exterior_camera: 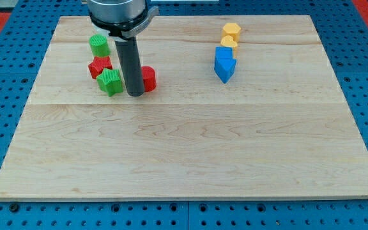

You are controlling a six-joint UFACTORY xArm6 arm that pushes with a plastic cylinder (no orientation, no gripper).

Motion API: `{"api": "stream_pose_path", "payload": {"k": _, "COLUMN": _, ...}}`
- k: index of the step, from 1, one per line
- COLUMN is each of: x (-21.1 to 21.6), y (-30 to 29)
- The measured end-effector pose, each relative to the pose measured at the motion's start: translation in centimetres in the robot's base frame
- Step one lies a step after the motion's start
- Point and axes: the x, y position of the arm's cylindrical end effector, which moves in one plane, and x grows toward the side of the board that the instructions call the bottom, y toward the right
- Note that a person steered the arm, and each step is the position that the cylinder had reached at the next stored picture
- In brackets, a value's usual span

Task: Separate the blue triangle from blue cube

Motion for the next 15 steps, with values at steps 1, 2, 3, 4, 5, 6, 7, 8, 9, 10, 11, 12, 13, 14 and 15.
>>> {"api": "stream_pose_path", "payload": {"k": 1, "x": 4.5, "y": 6.0}}
{"api": "stream_pose_path", "payload": {"k": 2, "x": 5.4, "y": 17.6}}
{"api": "stream_pose_path", "payload": {"k": 3, "x": 2.8, "y": 22.2}}
{"api": "stream_pose_path", "payload": {"k": 4, "x": -1.5, "y": 20.6}}
{"api": "stream_pose_path", "payload": {"k": 5, "x": -2.1, "y": 19.8}}
{"api": "stream_pose_path", "payload": {"k": 6, "x": -2.4, "y": 16.7}}
{"api": "stream_pose_path", "payload": {"k": 7, "x": -2.4, "y": 15.1}}
{"api": "stream_pose_path", "payload": {"k": 8, "x": -2.5, "y": 12.9}}
{"api": "stream_pose_path", "payload": {"k": 9, "x": -2.4, "y": 13.3}}
{"api": "stream_pose_path", "payload": {"k": 10, "x": -2.3, "y": 14.4}}
{"api": "stream_pose_path", "payload": {"k": 11, "x": -1.4, "y": 15.3}}
{"api": "stream_pose_path", "payload": {"k": 12, "x": -1.7, "y": 18.6}}
{"api": "stream_pose_path", "payload": {"k": 13, "x": -3.3, "y": 21.0}}
{"api": "stream_pose_path", "payload": {"k": 14, "x": -5.4, "y": 15.7}}
{"api": "stream_pose_path", "payload": {"k": 15, "x": -5.2, "y": 12.2}}
